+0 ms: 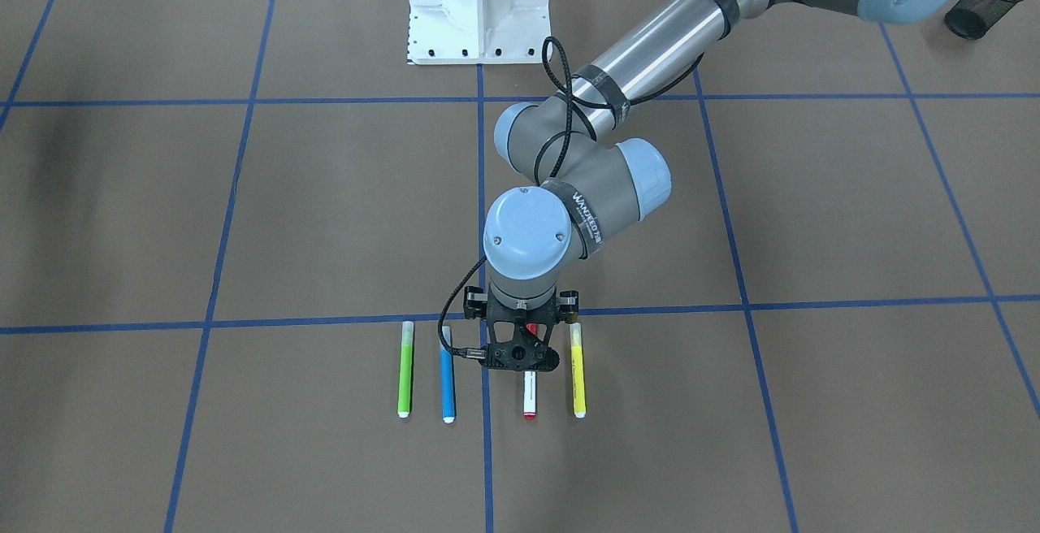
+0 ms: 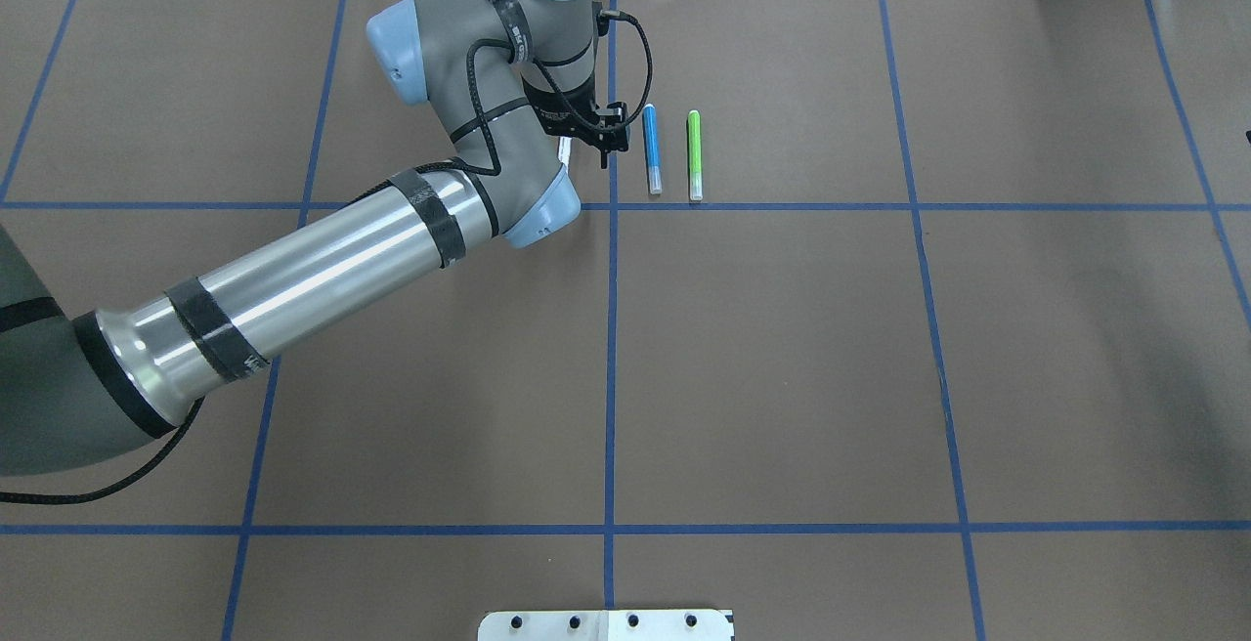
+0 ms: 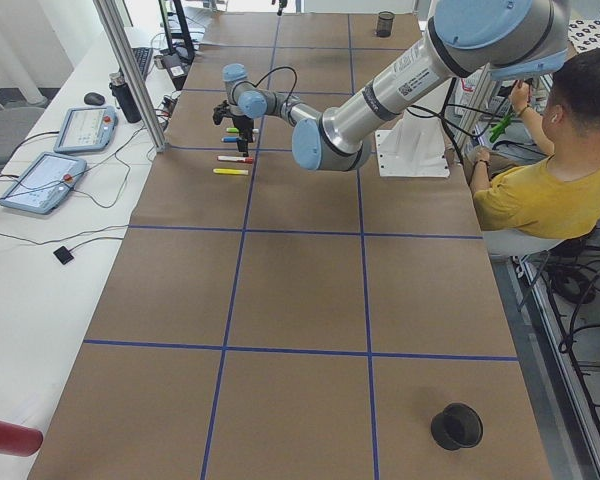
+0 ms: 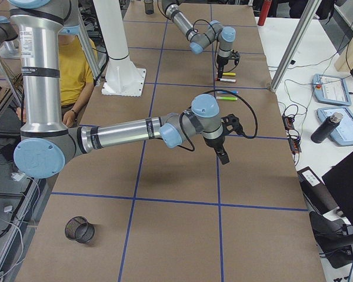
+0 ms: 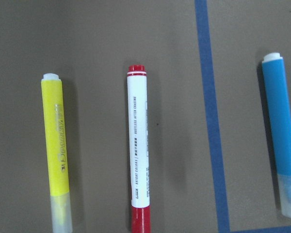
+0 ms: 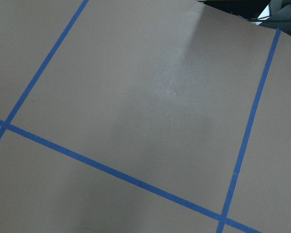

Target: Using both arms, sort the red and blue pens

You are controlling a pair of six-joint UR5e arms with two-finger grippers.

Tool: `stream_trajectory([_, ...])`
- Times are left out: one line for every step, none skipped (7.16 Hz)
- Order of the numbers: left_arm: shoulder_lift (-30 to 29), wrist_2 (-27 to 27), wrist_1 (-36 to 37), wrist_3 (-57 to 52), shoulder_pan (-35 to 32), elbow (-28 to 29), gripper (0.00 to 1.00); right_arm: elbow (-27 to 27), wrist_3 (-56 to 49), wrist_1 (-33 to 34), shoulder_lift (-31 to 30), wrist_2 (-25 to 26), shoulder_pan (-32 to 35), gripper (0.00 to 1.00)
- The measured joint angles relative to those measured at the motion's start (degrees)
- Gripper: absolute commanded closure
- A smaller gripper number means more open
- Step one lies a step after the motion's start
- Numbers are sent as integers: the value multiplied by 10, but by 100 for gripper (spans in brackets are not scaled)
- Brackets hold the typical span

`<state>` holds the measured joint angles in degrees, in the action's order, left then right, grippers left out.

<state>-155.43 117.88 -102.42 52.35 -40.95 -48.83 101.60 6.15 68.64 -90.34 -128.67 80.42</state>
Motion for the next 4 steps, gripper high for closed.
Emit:
stream_trajectory([1,-2,-2,-3,3,1,17,0,0,0,0,0,0,0])
stream_trajectory([2,-6,-3,-6,4,1,17,0,0,0,0,0,0,0])
stream_trajectory([4,-9,-4,-11,5,1,18,0,0,0,0,0,0,0])
stream_trajectory([9,-11,-10,-14,5,1,18,0,0,0,1,0,0,0])
